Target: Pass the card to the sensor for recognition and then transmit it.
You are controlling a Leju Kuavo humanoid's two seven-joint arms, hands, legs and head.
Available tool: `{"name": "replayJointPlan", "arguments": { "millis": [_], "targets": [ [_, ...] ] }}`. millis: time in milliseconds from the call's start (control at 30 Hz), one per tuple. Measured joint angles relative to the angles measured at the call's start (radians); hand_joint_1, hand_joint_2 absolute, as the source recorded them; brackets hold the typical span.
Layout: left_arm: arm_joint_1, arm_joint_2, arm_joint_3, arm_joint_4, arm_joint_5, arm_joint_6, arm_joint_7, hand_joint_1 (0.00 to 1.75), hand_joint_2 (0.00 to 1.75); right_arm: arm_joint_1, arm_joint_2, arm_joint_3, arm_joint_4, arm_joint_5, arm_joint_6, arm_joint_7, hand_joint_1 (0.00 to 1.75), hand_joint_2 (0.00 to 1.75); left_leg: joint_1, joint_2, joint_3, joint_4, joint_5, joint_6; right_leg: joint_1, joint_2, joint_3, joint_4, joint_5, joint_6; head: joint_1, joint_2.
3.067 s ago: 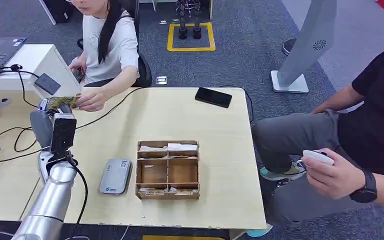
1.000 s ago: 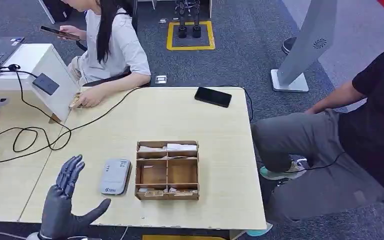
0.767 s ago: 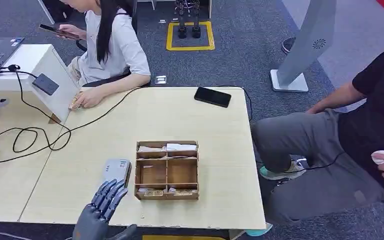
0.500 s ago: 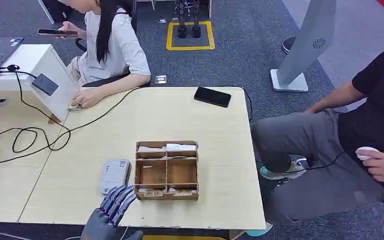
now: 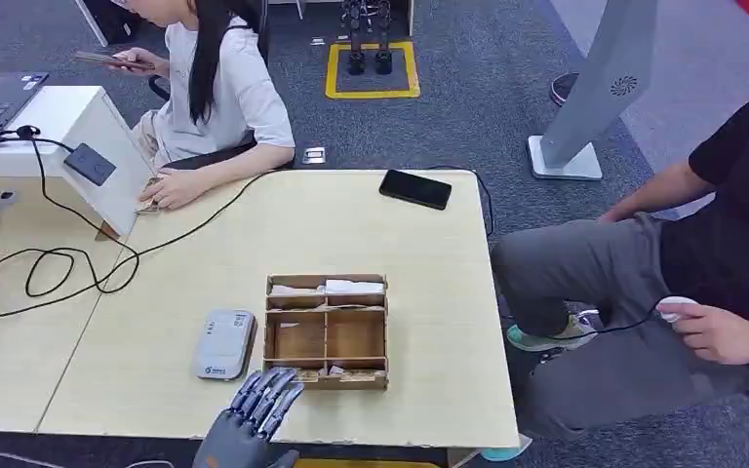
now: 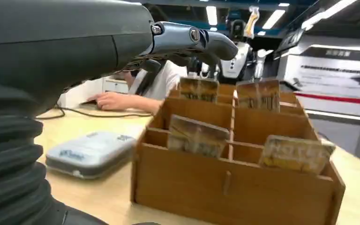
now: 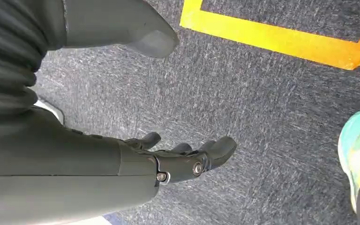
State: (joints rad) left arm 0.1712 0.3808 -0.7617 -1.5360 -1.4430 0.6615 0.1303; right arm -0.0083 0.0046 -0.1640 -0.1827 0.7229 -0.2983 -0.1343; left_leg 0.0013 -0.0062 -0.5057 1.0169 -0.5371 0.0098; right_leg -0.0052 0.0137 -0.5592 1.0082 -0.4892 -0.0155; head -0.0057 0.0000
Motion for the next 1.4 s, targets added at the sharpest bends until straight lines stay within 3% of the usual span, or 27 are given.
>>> {"name": "replayJointPlan", "arguments": {
  "millis": [67,133,400,800,933,1400],
  "targets": [
    [-0.036,-0.039,-0.018,0.067,-0.04,0.0,0.073,0.0,1.75,-0.002,0.0,0.0,0.0,0.009,-0.001,-0.005,0.0,1.75,0.0,0.0,0.0,0.0,0.0,0.0,0.0,0.0,0.0,0.0,0.0,0.0,0.0,0.0],
    [-0.066,-0.072,-0.025,0.121,-0.048,0.0,0.108,0.0,1.75,-0.003,0.0,0.0,0.0,0.015,-0.002,-0.006,0.0,1.75,0.0,0.0,0.0,0.0,0.0,0.0,0.0,0.0,0.0,0.0,0.0,0.0,0.0,0.0],
    [-0.123,-0.135,-0.026,0.265,-0.039,0.0,0.111,0.0,1.75,-0.003,0.0,0.0,0.0,0.028,0.002,-0.003,0.0,1.75,0.0,0.0,0.001,0.0,0.0,0.0,0.0,0.0,0.0,0.0,0.0,0.0,0.0,0.0],
    [-0.129,-0.193,0.007,0.293,-0.059,0.0,0.163,0.0,1.75,-0.002,0.0,-0.007,0.0,0.032,0.001,-0.002,0.0,1.75,0.0,0.0,0.001,0.0,0.0,0.0,0.0,0.0,0.0,0.0,0.0,0.0,0.0,0.0],
    [-0.128,-0.2,0.023,0.293,-0.068,0.0,0.162,0.0,1.75,-0.001,0.0,-0.007,0.0,0.04,0.001,-0.003,0.0,1.75,0.0,0.0,0.001,0.0,0.0,0.0,0.0,0.0,0.0,0.0,0.0,0.0,0.0,0.0],
    [-0.096,-0.251,0.096,0.208,-0.061,0.003,0.057,0.0,1.75,0.002,0.005,-0.026,0.0,0.06,0.0,0.001,0.0,1.75,0.0,0.0,0.001,0.0,0.0,0.0,0.0,0.0,0.0,0.0,0.0,0.0,0.0,0.0]
  ]
}}
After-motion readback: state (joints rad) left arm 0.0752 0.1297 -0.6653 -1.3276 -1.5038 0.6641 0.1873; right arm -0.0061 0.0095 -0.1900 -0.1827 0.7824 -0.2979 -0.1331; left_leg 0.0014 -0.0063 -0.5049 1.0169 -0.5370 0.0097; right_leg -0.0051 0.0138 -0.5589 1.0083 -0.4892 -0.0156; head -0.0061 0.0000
